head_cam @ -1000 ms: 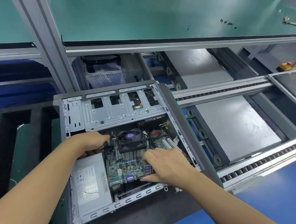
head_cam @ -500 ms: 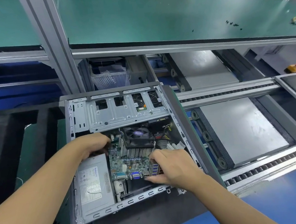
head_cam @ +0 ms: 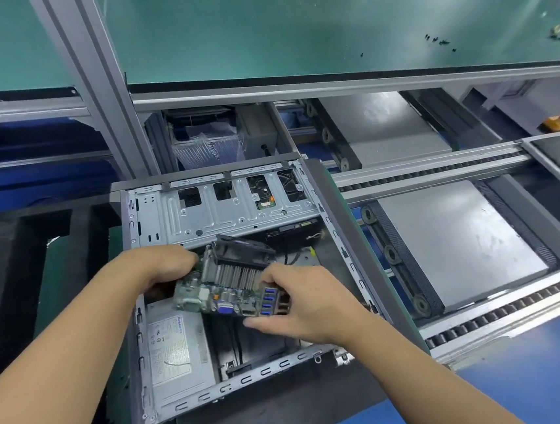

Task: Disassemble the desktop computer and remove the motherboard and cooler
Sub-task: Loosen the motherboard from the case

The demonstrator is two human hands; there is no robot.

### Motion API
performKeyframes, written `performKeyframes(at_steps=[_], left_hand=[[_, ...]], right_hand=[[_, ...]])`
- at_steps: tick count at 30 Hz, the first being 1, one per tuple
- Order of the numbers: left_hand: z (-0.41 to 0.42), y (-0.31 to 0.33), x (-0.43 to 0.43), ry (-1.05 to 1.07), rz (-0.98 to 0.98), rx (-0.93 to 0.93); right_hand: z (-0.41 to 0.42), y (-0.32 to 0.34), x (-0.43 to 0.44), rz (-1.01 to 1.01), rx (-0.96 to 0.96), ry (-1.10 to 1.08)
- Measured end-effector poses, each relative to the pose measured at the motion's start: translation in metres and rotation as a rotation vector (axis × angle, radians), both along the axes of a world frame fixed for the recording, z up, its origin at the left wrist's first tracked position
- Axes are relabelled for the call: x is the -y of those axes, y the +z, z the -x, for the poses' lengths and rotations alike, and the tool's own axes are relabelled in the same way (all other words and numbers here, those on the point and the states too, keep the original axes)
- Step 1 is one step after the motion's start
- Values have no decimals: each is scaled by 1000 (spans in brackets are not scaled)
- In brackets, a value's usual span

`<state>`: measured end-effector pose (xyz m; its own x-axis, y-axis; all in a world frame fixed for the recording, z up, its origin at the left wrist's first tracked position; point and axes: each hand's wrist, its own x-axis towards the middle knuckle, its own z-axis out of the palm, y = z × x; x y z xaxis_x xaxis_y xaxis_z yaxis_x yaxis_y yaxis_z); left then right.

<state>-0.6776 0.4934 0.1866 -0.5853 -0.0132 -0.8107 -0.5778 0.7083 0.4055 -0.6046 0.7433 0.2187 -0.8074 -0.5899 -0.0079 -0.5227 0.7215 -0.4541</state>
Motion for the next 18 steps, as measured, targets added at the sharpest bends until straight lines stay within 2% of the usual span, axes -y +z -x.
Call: performKeyframes(at_steps=[5, 9, 11, 14, 18], left_hand=[[1, 10, 2, -79, 56, -42], [4, 26, 8, 21, -77, 91], [9, 35, 13, 14, -40, 149], [14, 43, 22, 1, 27, 75], [10, 46, 20, 67, -3, -22]], right_hand=[[17, 30, 9, -58, 16, -10], [28, 49, 2, -71, 52, 7], [34, 59, 0, -51, 65, 9], [43, 78, -3, -34, 119, -6], [52, 103, -9, 29, 111, -3]])
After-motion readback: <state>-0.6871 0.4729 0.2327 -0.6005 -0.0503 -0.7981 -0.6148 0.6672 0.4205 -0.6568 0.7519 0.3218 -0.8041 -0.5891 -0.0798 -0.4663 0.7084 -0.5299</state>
